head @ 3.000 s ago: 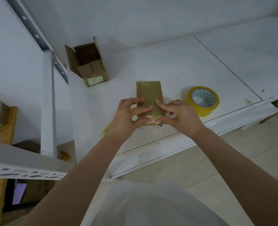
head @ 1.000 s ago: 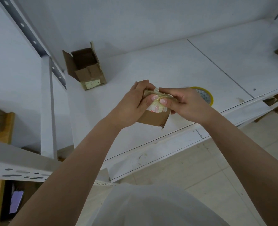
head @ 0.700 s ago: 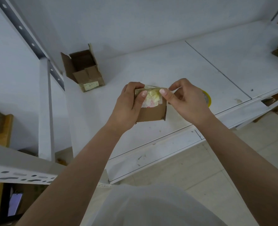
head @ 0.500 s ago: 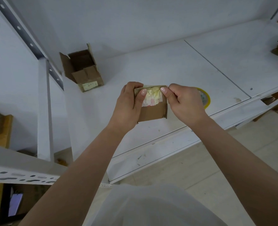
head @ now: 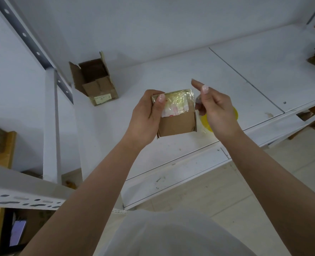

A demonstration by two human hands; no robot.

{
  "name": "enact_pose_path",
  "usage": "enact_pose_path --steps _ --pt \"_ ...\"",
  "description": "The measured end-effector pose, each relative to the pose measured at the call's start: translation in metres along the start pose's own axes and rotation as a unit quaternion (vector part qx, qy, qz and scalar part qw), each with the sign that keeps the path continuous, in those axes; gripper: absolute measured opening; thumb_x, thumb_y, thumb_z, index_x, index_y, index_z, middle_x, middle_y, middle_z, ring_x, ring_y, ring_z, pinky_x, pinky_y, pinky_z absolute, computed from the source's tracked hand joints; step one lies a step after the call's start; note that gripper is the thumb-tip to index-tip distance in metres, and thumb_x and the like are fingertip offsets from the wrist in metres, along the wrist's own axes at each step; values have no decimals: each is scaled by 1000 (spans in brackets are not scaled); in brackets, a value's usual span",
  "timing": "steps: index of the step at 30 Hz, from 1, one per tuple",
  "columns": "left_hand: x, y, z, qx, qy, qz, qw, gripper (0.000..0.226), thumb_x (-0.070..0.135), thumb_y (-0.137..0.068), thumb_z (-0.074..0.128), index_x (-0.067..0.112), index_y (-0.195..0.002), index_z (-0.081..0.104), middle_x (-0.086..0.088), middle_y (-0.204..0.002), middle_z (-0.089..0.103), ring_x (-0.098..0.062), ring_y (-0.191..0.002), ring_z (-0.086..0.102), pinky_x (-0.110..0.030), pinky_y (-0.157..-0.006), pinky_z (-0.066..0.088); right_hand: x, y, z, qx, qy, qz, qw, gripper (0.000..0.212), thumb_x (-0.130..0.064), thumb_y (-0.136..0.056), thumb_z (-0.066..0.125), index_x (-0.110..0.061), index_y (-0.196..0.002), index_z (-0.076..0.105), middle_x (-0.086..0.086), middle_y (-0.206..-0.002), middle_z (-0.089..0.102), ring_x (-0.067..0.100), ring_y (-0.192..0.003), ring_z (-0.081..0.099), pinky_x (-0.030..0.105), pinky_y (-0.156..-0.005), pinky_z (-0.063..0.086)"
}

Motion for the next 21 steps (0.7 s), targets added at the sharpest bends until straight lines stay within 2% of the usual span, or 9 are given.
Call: enact_pose_path --steps 1,3,5,7,9,11,14,18,21 --pt "1 1 3 -3 1 0 1000 25 34 -104 35 18 -111 53 12 -94 56 -1 -84 55 -12 -68 42 -3 1 4 -4 1 -7 1000 37 -28 -105 37 -9 -105 68 16 -101 70 6 -82 64 25 -78 50" --pt "0 3 6 -4 6 -3 1000 27 33 -105 35 15 -113 53 8 -95 57 -5 -85 56 -12 -66 43 -7 2 10 -5 22 -22 999 44 -24 -105 37 9 -109 65 20 -117 67 22 -100 67 34 -91 52" --pt "0 4 7 0 8 -3 1000 28 33 -104 35 14 -114 53 1 -97 58 -6 -83 56 -11 -60 44 -8 3 11 0 51 -28 998 41 -23 -105 37 5 -120 63 12 -122 66 25 -101 66 39 -92 53" --pt "1 5 6 7 2 4 1000 27 34 -104 36 14 -113 53 -4 -100 58 -5 -81 57 -12 -54 45 -11 5 12 1 53 -32 998 41 -22 -105 36 7 -117 63 3 -122 64 21 -104 65 41 -89 53" --pt "3 4 5 16 -5 10 1000 27 35 -104 36 15 -112 53 -5 -101 59 -14 -85 59 -15 -57 46 -15 6 12 13 60 -48 997 40 -23 -104 37 3 -118 64 3 -117 66 19 -104 65 38 -89 53" --pt "5 3 5 20 -12 13 1000 28 35 -104 36 14 -112 53 -5 -104 59 -18 -91 58 -20 -69 47 -19 6 13 20 93 -80 992 37 -24 -103 40 -4 -121 64 8 -112 68 18 -104 64 29 -89 51" --pt "7 5 7 22 -36 22 999 32 32 -104 37 8 -116 54 -7 -108 59 -20 -98 57 -31 -81 48 -20 5 12 33 146 -125 981 30 -17 -100 47 -1 -113 68 9 -107 71 19 -99 66 26 -86 51" --pt "9 5 11 23 -49 29 998 33 31 -104 38 6 -118 54 -8 -110 59 -20 -99 56 -30 -83 47 -21 4 10 64 179 -175 966 26 -13 -99 49 2 -102 71 13 -93 73 23 -87 66 32 -78 51" --pt "5 3 9 4 -42 19 999 31 31 -104 38 9 -117 54 -8 -109 60 -20 -97 58 -26 -77 48 -15 0 7 16 141 -131 981 35 -22 -100 46 4 -99 70 19 -86 70 32 -81 66 42 -73 52"
Point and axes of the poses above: each hand's wrist, its own y-axis away from the middle knuckle, its own z-axis out of the palm, x = y × z, the point moved 4 cm from there along -y, towards the middle knuckle
